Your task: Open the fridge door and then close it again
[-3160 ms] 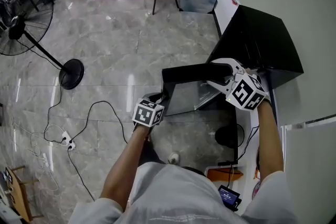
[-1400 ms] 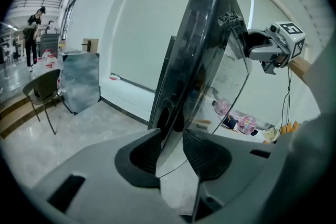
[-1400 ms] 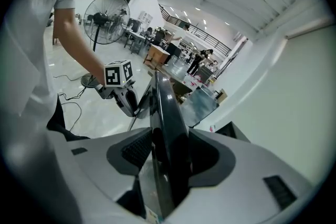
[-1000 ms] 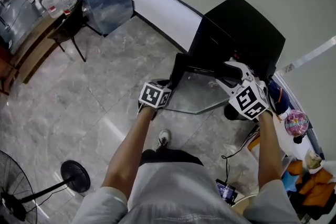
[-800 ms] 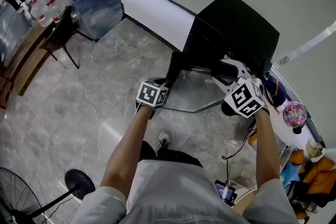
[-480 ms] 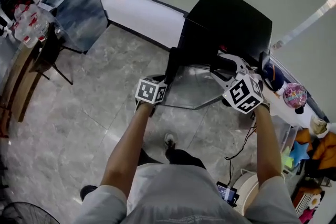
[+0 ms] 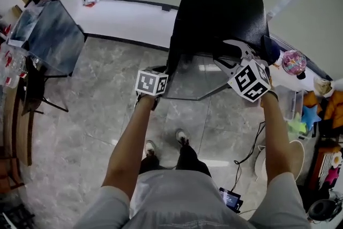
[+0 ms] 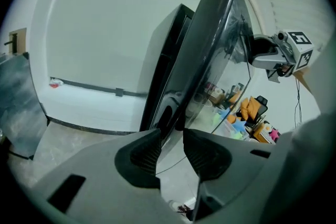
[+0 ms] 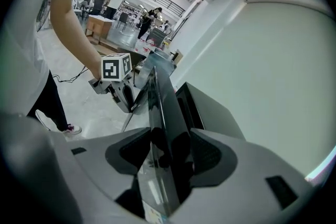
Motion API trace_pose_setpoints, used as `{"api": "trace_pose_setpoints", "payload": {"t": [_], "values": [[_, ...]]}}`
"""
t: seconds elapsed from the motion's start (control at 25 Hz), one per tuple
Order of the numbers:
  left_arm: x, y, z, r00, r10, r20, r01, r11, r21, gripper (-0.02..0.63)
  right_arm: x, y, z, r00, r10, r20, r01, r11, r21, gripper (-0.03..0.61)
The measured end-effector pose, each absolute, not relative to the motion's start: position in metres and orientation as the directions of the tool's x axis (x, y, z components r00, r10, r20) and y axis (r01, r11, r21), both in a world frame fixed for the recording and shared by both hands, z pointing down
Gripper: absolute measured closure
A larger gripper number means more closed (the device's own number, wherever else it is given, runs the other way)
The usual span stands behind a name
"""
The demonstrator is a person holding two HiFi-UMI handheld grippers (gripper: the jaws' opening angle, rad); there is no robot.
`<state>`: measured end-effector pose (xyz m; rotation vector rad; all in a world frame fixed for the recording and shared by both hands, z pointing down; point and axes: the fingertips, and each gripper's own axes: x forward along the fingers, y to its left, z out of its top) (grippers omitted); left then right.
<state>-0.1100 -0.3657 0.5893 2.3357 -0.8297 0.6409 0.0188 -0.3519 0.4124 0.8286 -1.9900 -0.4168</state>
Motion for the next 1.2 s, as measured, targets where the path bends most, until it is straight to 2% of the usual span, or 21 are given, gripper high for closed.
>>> {"api": "trace_pose_setpoints", "payload": {"t": [0.52, 0.8, 1.0, 1.12, 1.2], "values": [[-0.093, -0.416, 0.591, 0.724, -0.351, 0.593, -0.624, -0.7, 0.347, 0.499, 0.033, -0.384, 0.416, -0.244, -0.769, 0.591, -0.461, 0.628, 0.627, 0.341], [-0.088, -0.426, 0.593, 0.732, -0.335, 0.594, -0.609, -0.713, 0.348, 0.495, 0.037, -0.392, 0.417, -0.238, -0.768, 0.594, -0.472, 0.626, 0.621, 0.339], [-0.098, -0.419, 0.594, 0.669, -0.365, 0.647, -0.673, -0.667, 0.32, 0.492, 0.038, -0.389, 0.417, -0.243, -0.77, 0.59, -0.474, 0.625, 0.62, 0.339], [-0.105, -0.405, 0.584, 0.682, -0.353, 0.641, -0.645, -0.703, 0.3, 0.492, 0.035, -0.385, 0.411, -0.255, -0.8, 0.543, -0.48, 0.592, 0.647, 0.339], [-0.111, -0.397, 0.571, 0.708, -0.353, 0.611, -0.612, -0.738, 0.283, 0.494, 0.035, -0.376, 0.402, -0.261, -0.839, 0.477, -0.549, 0.536, 0.641, 0.341]]}}
